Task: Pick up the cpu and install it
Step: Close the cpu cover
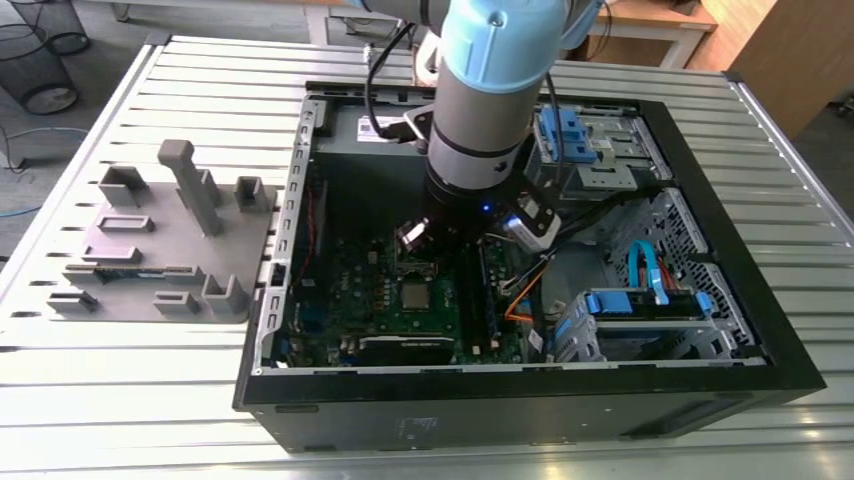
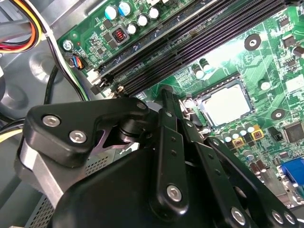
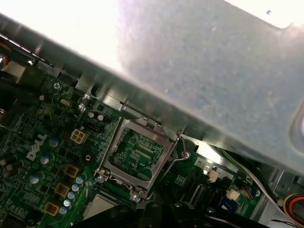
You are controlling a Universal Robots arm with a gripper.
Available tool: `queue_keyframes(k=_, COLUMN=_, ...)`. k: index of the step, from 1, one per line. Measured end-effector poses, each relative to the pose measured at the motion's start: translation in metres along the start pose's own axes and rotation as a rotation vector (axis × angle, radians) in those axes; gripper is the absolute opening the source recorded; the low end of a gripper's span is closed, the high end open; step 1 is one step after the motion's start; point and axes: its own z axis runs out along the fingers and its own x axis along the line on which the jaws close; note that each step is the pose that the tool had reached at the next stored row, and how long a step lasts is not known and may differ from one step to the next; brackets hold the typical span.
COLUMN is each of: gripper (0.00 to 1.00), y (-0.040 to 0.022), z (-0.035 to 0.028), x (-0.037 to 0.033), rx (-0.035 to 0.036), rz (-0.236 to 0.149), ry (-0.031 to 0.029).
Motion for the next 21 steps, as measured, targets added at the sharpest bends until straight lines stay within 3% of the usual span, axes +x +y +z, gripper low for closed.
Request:
queue_keyframes(k=11, gripper=0.11, y=0.0008, z=0.0016, x=0.0011, rx=-0.0007, rz=0.0, ry=-0.0003)
queue_keyframes(k=14, gripper=0.11, y=0.0008, z=0.0017, x=0.0012, rx=-0.0051, rz=0.0, ry=-0.0026)
queue_keyframes(k=18, gripper=0.11, y=0.0007, z=0.0017, x=0.0011, rx=-0.0246, rz=0.0, ry=-0.0125)
queue_keyframes(k=21, gripper=0.11, y=0.0007, z=0.0015, x=0.0011, rx=-0.0533, rz=-0.001, ry=-0.0273)
